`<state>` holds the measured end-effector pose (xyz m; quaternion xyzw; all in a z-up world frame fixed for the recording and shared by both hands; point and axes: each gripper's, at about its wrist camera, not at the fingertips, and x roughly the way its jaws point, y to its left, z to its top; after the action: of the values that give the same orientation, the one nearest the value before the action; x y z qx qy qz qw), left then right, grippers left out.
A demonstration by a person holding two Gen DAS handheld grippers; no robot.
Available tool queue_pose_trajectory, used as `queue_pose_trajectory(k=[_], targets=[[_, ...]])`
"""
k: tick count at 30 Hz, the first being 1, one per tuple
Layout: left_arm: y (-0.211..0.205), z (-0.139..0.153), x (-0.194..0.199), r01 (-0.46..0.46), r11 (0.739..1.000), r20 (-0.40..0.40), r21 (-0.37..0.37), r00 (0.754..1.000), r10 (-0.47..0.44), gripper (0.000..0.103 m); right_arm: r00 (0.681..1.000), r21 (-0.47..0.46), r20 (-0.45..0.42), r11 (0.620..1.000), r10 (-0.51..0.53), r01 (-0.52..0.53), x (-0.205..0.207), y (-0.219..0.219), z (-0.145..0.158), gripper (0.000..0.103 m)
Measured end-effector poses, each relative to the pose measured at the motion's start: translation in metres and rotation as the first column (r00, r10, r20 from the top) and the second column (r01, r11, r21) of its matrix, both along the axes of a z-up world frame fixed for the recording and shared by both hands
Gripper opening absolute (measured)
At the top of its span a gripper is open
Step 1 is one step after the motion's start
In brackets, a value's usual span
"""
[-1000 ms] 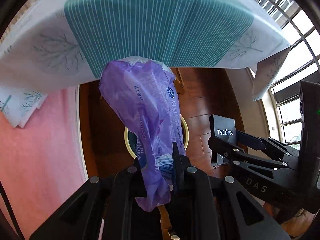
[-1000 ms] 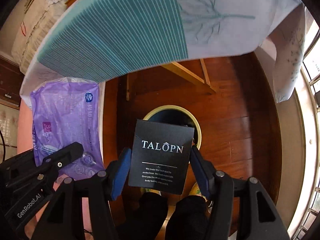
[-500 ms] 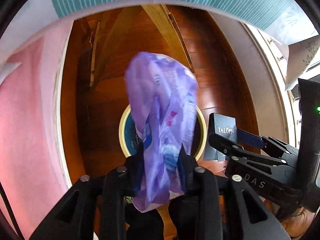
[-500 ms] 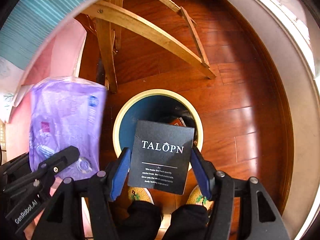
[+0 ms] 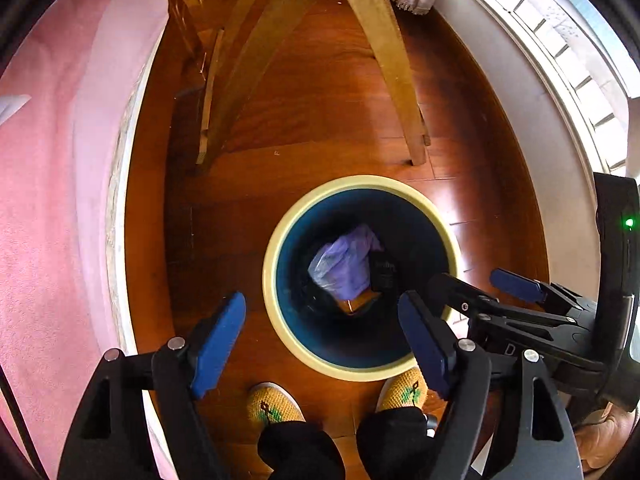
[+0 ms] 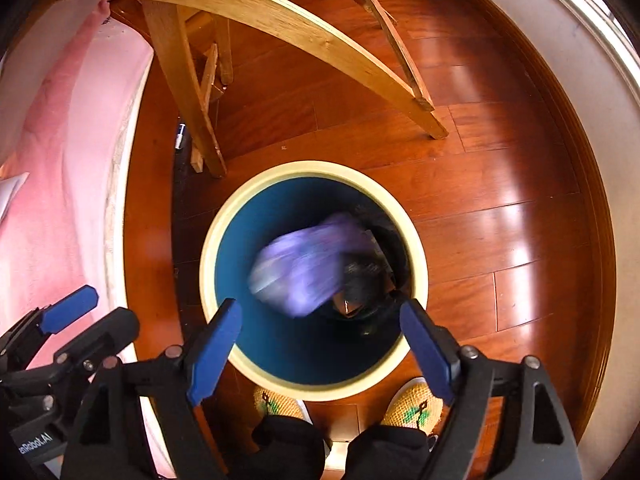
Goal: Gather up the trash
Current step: 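Raise both open tools from the bin back over the table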
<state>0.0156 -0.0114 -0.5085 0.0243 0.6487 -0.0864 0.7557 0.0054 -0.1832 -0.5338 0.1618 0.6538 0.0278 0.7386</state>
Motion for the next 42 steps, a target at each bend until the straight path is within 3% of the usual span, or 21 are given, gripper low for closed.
queue_pose_trajectory(k=[9,19,30,37,42], targets=[[0.013,0.019,0.008,-0.039,0.999,0.039,0.016,0.999,0.038,0.077,0.999,-0.011,0.032,1.0,0.004,-0.004,0.001,0.003,0.012,0.082],[0.019,0.094,0.008,-0.037,0.999,0.121,0.022,0.992,0.034,0.077,0.996,-0.036,0.084,0.999,-0.008,0.011,-0.009,0.002,0.08,0.082],[0.02,0.229,-0.009,-0.016,1.0,0.171,-0.014,0.985,0.018,0.077,0.988,-0.011,0.156,1.0,-0.01,0.012,-0.036,-0.012,0.218,0.082],[0.014,0.322,-0.01,-0.018,0.999,0.237,-0.041,0.971,0.027,0.077,0.963,-0.039,0.267,0.999,0.029,-0.02,-0.04,-0.017,0.317,0.082],[0.014,0.378,-0.003,-0.046,0.998,0.297,-0.043,0.953,0.057,0.077,0.937,-0.142,0.333,0.988,0.11,-0.066,-0.033,-0.011,0.378,0.082]])
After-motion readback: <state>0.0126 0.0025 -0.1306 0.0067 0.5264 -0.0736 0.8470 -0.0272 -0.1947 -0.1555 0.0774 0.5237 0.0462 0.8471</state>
